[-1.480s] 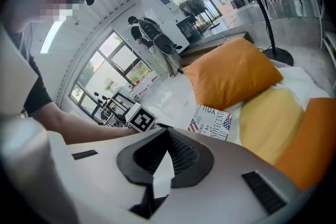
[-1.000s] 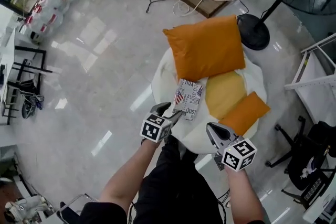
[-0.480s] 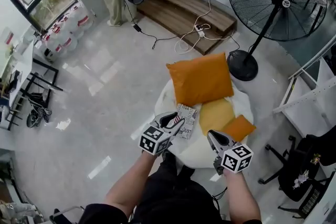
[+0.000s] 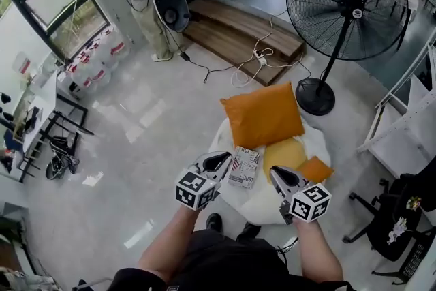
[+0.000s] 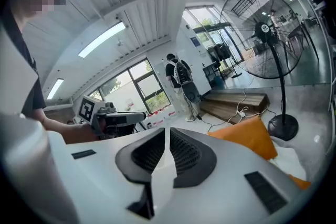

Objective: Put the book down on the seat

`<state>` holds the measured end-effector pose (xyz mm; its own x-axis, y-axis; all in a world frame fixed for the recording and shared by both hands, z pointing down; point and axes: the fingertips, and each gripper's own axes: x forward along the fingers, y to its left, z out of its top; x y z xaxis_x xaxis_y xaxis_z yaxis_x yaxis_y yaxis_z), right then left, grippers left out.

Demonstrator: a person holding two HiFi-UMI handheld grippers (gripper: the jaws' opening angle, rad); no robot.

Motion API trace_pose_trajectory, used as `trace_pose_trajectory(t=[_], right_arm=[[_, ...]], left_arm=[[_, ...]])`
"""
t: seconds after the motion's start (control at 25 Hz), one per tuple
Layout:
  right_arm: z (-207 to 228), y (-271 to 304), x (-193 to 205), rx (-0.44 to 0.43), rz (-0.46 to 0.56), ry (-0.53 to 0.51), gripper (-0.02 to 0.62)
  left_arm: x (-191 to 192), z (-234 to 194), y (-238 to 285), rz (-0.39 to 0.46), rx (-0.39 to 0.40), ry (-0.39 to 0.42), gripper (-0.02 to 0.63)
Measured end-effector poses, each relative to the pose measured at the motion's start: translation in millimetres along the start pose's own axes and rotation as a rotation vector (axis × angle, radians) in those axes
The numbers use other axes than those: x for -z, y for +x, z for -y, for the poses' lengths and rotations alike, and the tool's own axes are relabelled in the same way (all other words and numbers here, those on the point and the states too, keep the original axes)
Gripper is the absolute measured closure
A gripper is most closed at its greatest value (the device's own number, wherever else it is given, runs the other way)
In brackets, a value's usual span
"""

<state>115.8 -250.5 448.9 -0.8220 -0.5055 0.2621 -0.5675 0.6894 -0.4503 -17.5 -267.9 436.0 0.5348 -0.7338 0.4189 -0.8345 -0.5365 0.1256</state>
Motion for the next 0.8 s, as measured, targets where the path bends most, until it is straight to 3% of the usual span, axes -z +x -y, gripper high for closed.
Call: trace_pose_trajectory(t=[0.2,0.44,0.8], right_arm=[[-19,-13,-7,-0.002,0.023,-0.046,0.577],[-38,-16,-16,0.081,0.075,-0.078,0.58],[-116,27,-39,0.091,0.108,-0.159,0.58]], left_arm=[[-15,2,-13,0.025,0.024,-0.003,0.603],[-18,-6,-49,0.04,0.063,0.006,0.604],[-24,-52,-125,0.117,0.038,0.009,0.604]])
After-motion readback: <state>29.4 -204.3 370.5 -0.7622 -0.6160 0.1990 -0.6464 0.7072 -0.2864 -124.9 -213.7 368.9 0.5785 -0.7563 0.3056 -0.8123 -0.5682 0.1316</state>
